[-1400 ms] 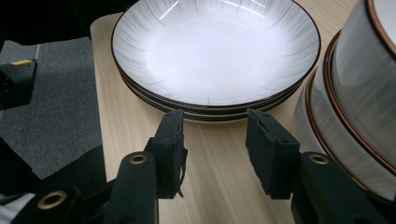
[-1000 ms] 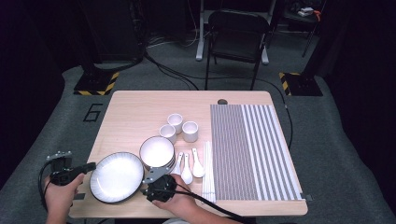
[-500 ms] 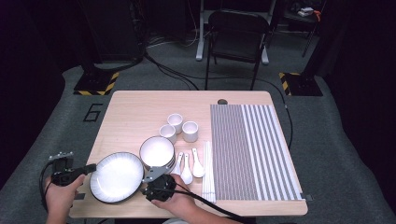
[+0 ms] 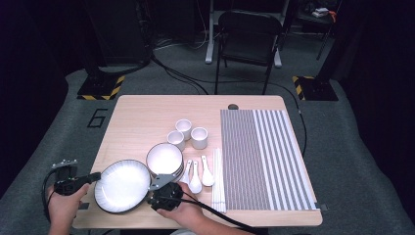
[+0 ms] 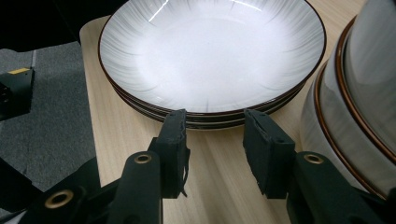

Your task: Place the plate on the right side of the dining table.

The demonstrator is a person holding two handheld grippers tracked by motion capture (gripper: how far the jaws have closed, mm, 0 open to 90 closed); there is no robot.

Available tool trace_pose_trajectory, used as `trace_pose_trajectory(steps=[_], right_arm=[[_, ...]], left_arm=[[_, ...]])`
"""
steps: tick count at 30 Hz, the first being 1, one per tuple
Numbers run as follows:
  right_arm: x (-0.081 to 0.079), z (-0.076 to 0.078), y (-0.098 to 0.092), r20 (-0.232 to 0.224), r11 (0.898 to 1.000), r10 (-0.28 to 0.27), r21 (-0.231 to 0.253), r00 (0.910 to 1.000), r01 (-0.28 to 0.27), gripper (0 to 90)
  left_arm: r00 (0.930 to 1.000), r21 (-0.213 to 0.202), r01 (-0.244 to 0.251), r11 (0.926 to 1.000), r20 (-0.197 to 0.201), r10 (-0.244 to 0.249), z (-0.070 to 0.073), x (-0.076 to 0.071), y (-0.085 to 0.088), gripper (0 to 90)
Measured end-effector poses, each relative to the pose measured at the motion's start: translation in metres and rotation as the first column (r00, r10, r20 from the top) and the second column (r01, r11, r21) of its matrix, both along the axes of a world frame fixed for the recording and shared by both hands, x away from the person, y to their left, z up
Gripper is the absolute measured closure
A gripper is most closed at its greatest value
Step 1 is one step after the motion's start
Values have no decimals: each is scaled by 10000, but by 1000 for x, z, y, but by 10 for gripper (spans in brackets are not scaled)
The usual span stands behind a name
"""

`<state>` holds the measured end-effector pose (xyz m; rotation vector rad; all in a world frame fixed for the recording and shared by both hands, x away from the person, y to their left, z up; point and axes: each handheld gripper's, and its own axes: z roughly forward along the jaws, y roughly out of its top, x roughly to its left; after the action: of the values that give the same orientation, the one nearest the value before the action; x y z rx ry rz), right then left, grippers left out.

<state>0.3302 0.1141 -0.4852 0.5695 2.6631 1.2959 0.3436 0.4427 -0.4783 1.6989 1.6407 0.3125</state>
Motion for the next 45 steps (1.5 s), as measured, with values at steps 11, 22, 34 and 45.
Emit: trace_pose_trajectory(steps=[11, 22, 34, 45], right_arm=[[0, 0, 6, 402, 9998, 170, -120, 9990, -165, 695], [2, -2, 12, 140, 9999, 127, -20, 9998, -127, 728], [6, 0, 12, -33, 9999, -37, 107, 10000, 37, 759], [8, 1, 15, -240, 9996, -236, 137, 9994, 239, 786]], left_arm=[[9998, 178, -144, 9997, 117, 142, -1, 0, 1, 790], [9998, -91, 101, 9999, -158, -102, -7, 3, 2, 721], [9994, -370, 217, 9991, -248, -226, -9, 4, 1, 709], [9995, -403, 200, 9990, -241, -210, -12, 5, 0, 702]])
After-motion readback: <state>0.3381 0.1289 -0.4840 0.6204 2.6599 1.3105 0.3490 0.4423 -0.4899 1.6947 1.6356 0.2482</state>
